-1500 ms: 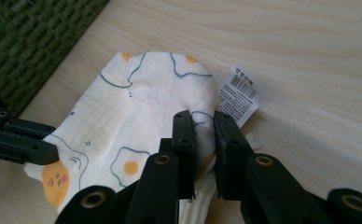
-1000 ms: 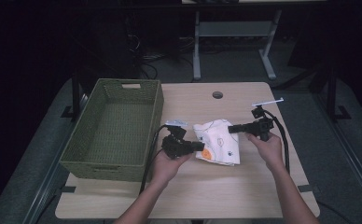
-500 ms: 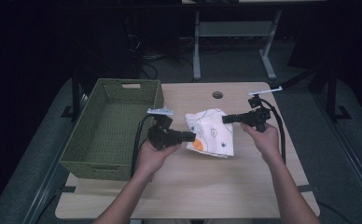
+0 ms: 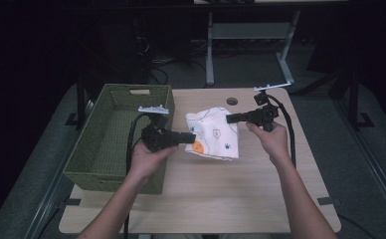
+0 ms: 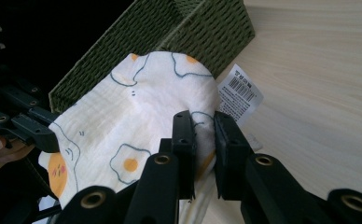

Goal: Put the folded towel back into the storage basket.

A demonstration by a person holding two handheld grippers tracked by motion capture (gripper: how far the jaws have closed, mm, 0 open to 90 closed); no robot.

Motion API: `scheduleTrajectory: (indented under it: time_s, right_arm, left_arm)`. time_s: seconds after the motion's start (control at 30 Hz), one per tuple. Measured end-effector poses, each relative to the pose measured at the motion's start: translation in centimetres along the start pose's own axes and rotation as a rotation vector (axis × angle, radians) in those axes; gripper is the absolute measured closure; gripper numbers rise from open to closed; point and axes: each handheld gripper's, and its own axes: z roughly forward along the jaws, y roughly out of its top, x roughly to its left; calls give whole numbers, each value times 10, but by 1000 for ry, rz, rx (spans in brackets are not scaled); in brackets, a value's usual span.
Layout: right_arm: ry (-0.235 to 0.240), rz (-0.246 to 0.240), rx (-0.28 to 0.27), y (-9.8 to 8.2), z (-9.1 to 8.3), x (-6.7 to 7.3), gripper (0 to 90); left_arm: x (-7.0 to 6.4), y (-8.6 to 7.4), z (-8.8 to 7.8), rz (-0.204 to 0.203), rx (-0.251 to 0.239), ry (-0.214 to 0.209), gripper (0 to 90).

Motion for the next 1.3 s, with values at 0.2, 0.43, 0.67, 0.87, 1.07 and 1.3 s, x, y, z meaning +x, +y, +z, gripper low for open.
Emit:
scheduleTrajectory:
  time_s: [0.2,0.43,0.67,0.87,1.07,1.3]
  right_arm:
    - [1,-10,-4,11,6,12,801]
    - [3,-25,-1,23,17,27,801]
    - [11,-39,3,34,28,38,800]
    - [17,-46,18,41,38,46,800]
    - [20,-62,27,48,51,55,801]
    - [28,-73,35,59,65,68,800]
  left_arm:
    - [6,3,-15,4,-7,-10,851]
    - [12,6,-34,10,-12,-9,851]
    - [20,8,-51,17,-19,-5,851]
    - [26,6,-65,15,-26,-8,851]
    - [32,6,-78,17,-33,-2,851]
    - [41,3,-95,4,-43,6,851]
